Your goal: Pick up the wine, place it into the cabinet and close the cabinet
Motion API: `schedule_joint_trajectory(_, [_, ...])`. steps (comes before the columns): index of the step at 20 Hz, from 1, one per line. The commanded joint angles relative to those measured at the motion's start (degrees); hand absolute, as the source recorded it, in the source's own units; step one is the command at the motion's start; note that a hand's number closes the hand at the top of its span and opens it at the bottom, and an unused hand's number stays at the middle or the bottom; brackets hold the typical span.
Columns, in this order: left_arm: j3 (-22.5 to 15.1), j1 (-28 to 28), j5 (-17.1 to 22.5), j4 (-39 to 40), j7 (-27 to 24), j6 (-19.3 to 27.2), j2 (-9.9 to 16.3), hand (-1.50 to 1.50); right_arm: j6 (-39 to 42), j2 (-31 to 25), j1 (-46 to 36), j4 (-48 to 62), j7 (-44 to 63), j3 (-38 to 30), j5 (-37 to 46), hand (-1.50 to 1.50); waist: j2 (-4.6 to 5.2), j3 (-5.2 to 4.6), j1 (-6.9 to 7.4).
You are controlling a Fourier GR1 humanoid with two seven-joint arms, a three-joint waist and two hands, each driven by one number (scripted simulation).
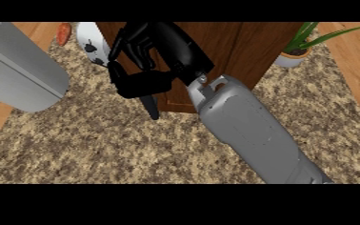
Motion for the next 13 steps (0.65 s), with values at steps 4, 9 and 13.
schedule_joint_trajectory(4, [-4.99, -5.52, -3.73, 1.4, 0.65, 4.25, -2.95, -1.5, 1.96, -7.67, -1.13, 8.57, -5.48, -7.42, 0.82, 1.5, 1.9, 0.65, -1.41])
schedule_joint_trajectory(9, [-7.58, -7.68, -6.51, 1.73, 1.03, 7.84, -4.59, -1.5, 3.01, -9.01, -1.75, 10.06, -7.03, -8.42, 0.15, 1.5, 2.09, 0.66, -1.63])
schedule_joint_trajectory(13, [-9.67, -8.74, -8.16, 2.6, 0.7, 8.16, -5.85, -1.5, 3.75, -9.56, -2.68, 10.99, -7.02, -8.49, -0.01, 1.5, 1.84, 0.61, -1.41])
